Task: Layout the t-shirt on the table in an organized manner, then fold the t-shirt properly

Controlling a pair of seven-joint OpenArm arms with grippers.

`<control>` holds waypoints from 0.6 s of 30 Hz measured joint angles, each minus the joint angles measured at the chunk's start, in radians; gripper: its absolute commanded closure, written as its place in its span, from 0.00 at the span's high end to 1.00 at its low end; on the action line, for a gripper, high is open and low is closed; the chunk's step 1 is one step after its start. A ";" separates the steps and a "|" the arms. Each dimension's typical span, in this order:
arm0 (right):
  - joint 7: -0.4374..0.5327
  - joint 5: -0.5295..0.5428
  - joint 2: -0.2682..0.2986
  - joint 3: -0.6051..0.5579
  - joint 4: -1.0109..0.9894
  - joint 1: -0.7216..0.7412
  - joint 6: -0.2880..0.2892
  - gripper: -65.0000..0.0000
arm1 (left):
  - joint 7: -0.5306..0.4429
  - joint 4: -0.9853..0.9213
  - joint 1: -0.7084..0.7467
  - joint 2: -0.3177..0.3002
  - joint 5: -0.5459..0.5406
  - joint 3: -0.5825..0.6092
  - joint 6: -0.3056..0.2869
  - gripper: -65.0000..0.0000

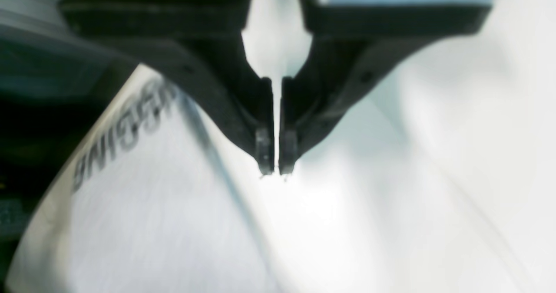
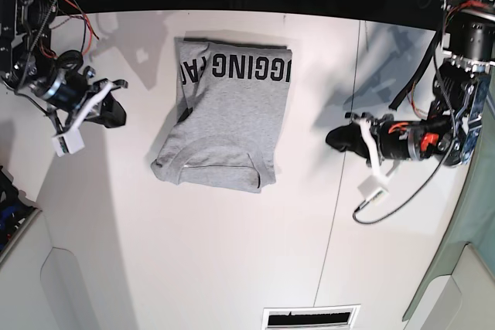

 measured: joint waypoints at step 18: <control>0.008 -0.053 0.058 0.086 0.087 -0.547 0.016 0.00 | -0.111 0.217 0.779 0.109 0.228 -0.195 0.000 0.04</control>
